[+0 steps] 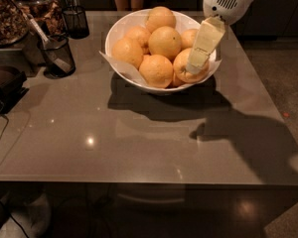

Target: Pick orange from white bowl

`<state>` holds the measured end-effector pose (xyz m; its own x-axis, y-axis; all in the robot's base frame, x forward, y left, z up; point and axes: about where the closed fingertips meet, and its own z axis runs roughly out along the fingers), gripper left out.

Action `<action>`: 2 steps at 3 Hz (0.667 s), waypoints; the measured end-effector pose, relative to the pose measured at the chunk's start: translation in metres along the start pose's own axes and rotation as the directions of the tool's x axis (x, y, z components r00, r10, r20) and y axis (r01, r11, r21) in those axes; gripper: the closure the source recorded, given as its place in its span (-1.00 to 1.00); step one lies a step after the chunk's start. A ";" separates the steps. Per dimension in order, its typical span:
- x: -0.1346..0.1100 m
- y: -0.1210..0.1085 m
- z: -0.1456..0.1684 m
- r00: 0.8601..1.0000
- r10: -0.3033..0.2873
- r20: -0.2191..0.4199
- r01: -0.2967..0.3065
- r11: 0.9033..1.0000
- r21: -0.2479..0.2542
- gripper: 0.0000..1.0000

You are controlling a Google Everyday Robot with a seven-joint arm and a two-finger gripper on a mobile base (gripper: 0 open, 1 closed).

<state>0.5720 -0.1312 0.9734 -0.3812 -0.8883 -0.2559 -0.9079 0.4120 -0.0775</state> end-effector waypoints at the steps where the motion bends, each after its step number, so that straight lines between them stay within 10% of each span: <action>1: 0.005 -0.005 0.011 1.000 0.009 -0.023 -0.009 1.000 -0.001 -0.78; 2: 0.003 -0.001 0.027 0.999 -0.002 -0.045 0.001 1.000 -0.022 -0.66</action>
Offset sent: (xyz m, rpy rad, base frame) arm -0.0201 -0.0021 -0.0471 -0.0875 0.1602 0.0279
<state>0.5762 -0.1293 0.9470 -0.3872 -0.8972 -0.2122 -0.9118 0.4068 -0.0561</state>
